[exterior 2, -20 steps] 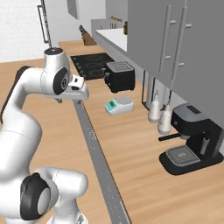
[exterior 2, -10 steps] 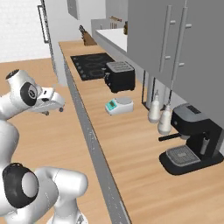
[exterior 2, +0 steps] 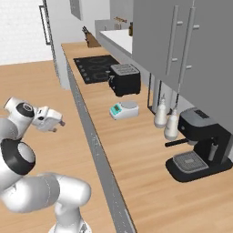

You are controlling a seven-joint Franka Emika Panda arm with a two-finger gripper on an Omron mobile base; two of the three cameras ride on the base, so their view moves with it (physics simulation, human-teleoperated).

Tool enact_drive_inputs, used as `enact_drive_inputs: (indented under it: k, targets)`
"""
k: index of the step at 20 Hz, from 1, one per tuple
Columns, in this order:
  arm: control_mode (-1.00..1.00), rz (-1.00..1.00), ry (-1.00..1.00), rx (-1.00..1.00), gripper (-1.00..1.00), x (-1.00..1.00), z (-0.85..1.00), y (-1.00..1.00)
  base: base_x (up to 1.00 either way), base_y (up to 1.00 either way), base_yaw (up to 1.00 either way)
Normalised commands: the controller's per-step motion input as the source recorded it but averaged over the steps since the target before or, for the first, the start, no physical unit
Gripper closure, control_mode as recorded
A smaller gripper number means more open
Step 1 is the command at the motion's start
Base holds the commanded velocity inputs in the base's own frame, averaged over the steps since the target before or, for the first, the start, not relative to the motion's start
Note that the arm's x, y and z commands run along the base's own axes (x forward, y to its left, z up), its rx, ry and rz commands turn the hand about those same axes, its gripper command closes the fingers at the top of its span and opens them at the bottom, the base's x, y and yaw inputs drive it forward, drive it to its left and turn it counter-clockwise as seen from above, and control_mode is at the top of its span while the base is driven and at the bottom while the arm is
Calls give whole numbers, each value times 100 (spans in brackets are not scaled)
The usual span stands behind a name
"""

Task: Take a straw from the drawer in front and place it inside the glass cup on the dining counter.

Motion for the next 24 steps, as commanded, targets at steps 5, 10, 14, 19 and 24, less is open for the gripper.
enact_drive_inputs:
  k: [5,10,14,19,24]
  targets:
    - [-100,-20,0,-29,-100,52,-65,0,0,0,0]
    - [-100,-20,0,-22,-100,53,-60,-5,0,0,0]
    - [-100,-14,4,-15,-100,56,-42,-23,0,0,0]
    - [-100,-4,16,-9,-100,57,-48,-33,0,0,0]
    - [-100,-1,21,-6,-100,58,-50,-26,0,0,0]
